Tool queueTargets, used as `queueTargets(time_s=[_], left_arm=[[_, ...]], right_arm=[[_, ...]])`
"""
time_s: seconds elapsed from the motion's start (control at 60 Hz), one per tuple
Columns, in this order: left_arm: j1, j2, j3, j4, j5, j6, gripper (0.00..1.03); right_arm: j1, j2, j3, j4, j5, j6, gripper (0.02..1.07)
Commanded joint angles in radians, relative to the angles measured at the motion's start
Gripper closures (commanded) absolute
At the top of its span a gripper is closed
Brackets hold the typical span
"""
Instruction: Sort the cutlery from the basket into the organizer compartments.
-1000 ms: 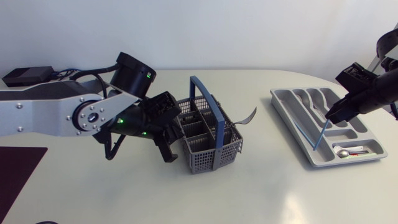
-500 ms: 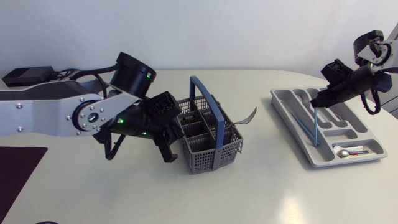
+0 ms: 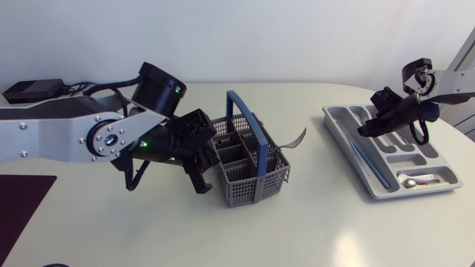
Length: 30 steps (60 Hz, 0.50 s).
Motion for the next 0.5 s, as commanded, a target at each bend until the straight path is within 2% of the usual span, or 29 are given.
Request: queueTargets(time_s=[0.0,0.067,0.117,0.367,0.483], left_arm=[[0.000,0.002,-0.017,0.000,-0.003,-0.013,0.78],[0.002,0.002,-0.017,0.000,-0.005,-0.013,0.78],[0.004,0.002,-0.016,0.000,-0.003,-0.013,0.78],[0.063,0.050,0.004,0.018,-0.003,-0.010,0.78],[0.065,0.051,0.004,0.020,-0.002,-0.010,0.78]], right_arm=[[0.010,0.035,0.023,0.024,0.013,0.029,0.80],[0.013,0.036,0.023,0.029,0.012,0.030,0.67],[0.018,0.012,0.006,0.032,0.002,0.030,0.63],[0.128,-0.229,-0.197,0.064,-0.076,0.047,0.63],[0.199,-0.356,-0.306,0.092,-0.100,0.081,0.63]])
